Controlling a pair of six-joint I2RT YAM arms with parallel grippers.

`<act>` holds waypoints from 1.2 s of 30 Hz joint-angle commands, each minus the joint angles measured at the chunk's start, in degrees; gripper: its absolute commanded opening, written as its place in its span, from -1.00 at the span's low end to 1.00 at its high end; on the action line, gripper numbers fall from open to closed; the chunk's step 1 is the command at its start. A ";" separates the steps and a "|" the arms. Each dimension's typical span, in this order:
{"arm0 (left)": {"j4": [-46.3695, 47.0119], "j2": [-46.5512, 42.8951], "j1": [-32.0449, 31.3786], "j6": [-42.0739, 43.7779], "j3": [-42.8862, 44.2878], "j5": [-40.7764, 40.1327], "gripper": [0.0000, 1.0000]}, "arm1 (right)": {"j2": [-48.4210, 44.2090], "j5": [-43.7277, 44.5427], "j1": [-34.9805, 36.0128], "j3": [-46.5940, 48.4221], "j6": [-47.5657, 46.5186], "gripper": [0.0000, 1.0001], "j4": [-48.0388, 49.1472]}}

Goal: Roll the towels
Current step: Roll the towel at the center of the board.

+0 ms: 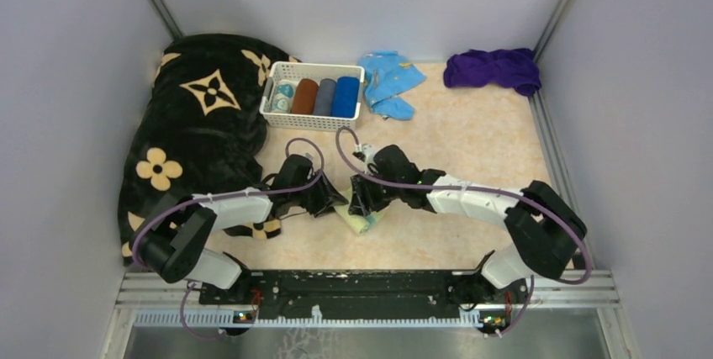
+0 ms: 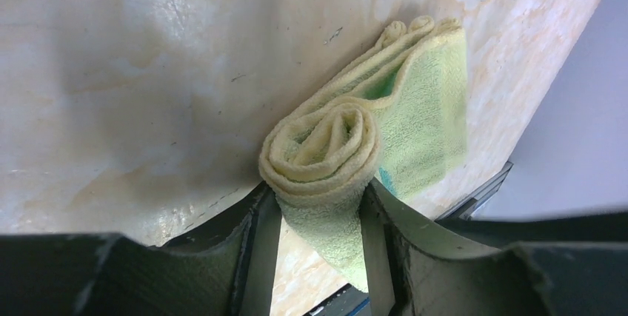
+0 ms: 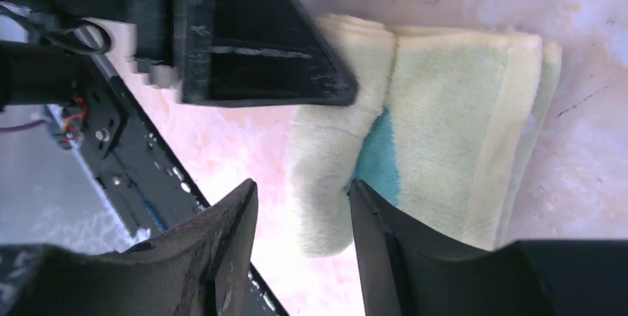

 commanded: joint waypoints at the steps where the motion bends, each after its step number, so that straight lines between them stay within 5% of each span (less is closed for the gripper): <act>1: -5.40 1.92 -0.46 0.73 0.07 -2.77 -0.05 | -5.86 28.92 11.13 6.30 -9.76 0.00 -13.49; 12: -6.46 2.76 -1.10 0.77 0.93 -3.29 -0.04 | 6.68 57.35 30.54 13.78 -13.56 0.00 -18.67; 18: -6.55 2.39 -1.27 0.94 0.85 -3.36 0.00 | 15.23 61.75 31.73 14.28 -12.91 -0.05 -20.67; 23: -6.06 1.49 -1.28 1.81 0.93 -3.22 0.12 | 17.25 61.57 31.27 12.63 -12.76 -0.36 -21.13; 28: -4.08 -4.70 -1.20 0.67 -1.65 -5.80 0.27 | 12.74 45.46 26.26 8.81 -12.71 -0.74 -16.86; 36: -3.57 -20.73 -1.01 -0.26 -8.80 -8.90 0.45 | 4.56 -1.33 11.62 1.62 -6.12 -0.85 1.81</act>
